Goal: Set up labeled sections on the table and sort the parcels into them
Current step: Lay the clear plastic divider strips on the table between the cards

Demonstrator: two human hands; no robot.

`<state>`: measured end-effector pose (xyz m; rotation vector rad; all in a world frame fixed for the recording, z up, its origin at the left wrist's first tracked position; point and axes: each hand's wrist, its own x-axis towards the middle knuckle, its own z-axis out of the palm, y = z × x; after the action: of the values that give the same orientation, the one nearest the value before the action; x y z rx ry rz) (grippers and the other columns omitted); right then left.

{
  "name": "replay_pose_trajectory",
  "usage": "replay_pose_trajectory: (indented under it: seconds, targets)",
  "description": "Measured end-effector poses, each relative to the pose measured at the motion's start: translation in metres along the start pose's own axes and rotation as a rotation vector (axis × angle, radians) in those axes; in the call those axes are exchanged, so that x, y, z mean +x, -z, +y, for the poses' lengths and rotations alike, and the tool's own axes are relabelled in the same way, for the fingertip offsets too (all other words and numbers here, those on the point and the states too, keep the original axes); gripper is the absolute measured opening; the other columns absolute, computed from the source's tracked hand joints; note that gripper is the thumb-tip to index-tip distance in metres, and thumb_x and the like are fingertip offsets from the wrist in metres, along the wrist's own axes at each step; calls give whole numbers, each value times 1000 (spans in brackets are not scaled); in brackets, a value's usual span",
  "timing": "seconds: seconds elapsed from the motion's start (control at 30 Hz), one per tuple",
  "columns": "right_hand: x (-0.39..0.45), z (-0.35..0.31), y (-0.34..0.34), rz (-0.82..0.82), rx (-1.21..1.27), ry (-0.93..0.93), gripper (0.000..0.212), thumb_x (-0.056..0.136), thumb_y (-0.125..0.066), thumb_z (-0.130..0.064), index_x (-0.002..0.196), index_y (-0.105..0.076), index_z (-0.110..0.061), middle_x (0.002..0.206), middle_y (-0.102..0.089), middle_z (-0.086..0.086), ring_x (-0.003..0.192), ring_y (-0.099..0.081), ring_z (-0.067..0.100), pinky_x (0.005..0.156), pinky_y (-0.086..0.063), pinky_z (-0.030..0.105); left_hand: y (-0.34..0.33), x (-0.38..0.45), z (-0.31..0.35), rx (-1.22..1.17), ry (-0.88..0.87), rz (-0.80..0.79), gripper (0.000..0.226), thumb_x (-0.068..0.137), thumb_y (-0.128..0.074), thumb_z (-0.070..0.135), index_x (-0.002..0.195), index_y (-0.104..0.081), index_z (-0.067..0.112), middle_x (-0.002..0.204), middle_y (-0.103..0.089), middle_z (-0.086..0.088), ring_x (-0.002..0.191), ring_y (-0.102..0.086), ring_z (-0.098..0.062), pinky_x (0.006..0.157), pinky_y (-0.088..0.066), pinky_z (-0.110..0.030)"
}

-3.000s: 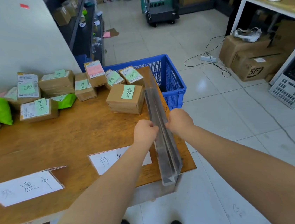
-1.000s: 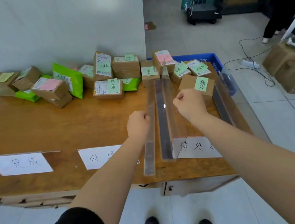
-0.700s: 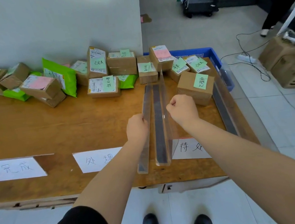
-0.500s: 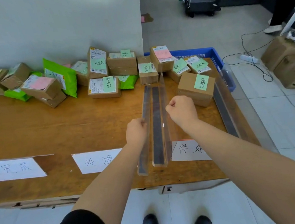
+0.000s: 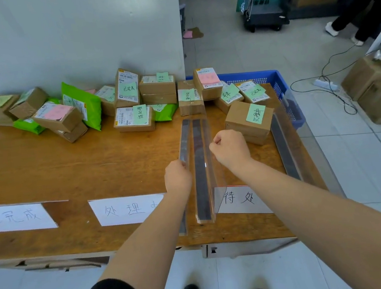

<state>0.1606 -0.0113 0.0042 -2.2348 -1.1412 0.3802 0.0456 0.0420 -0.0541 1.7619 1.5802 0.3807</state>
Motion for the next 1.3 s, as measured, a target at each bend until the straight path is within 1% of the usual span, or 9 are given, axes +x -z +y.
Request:
replay_pose_trajectory:
  seconds: [0.2, 0.5, 0.7, 0.8, 0.93, 1.07, 1.13, 1.2, 1.3]
  targets:
    - [4, 2, 20, -6, 14, 15, 22, 86, -53, -16, 75, -66, -2, 74, -68, 13, 73, -63, 24, 72, -54, 35, 8, 3, 5, 68, -28, -57, 28, 90, -51, 6, 118, -58, 7, 112, -65, -12, 91, -62, -22, 72, -45, -26]
    - [-2, 12, 62, 5, 35, 40, 20, 89, -55, -17, 78, -68, -7, 74, -68, 9, 74, -64, 20, 73, -53, 33, 33, -6, 59, 138, -332, -76, 45, 92, -53, 25, 135, -44, 14, 134, -53, -5, 120, -52, -23, 97, -45, -37]
    - [-8, 16, 82, -9, 81, 85, 21, 89, -57, -19, 69, -61, -20, 73, -67, 4, 74, -65, 18, 68, -50, 27, 35, -12, 88, 104, -463, -14, 50, 90, -55, 24, 137, -40, 21, 139, -49, 0, 125, -48, -18, 97, -42, -33]
    - [-10, 16, 100, -59, 35, 143, 19, 90, -58, -19, 71, -59, -22, 74, -65, 2, 74, -64, 17, 68, -51, 29, 39, -13, 108, 260, -657, 44, 61, 86, -62, 19, 139, -35, 30, 145, -41, 4, 131, -42, -17, 97, -43, -35]
    - [-9, 18, 131, -65, -144, 286, 24, 89, -57, -19, 66, -53, -26, 71, -59, -6, 71, -56, 11, 62, -42, 24, 56, -13, 141, 527, -896, 57, 72, 84, -63, 13, 143, -27, 31, 154, -23, 7, 142, -20, -16, 110, -30, -41]
    - [-7, 22, 156, -109, -204, 395, 27, 90, -57, -22, 67, -52, -35, 69, -54, -18, 70, -52, 3, 54, -29, 14, 69, -15, 165, 861, -1014, 149, 53, 87, -61, 21, 135, -41, 29, 147, -38, 2, 140, -25, -21, 116, -11, -42]
    - [-4, 25, 167, -108, -238, 464, 11, 91, -57, -24, 84, -65, -29, 78, -62, -14, 74, -54, 6, 56, -31, 12, 79, -14, 174, 915, -940, 202, 37, 87, -61, 23, 123, -55, 28, 131, -56, -2, 127, -45, -25, 113, -21, -41]
    - [4, 26, 176, -65, -368, 520, 14, 92, -54, -28, 96, -67, -24, 90, -67, -7, 79, -54, 10, 59, -34, 16, 91, -16, 178, 934, -857, 249, 25, 90, -57, 27, 114, -60, 27, 114, -63, -3, 107, -56, -26, 92, -43, -36]
    - [10, 26, 182, 228, -679, 627, 14, 90, -55, -23, 101, -63, -19, 107, -66, 2, 93, -56, 22, 74, -42, 29, 102, -21, 178, 885, -868, 283, 22, 94, -47, 31, 108, -63, 30, 108, -66, -2, 98, -59, -26, 72, -40, -33]
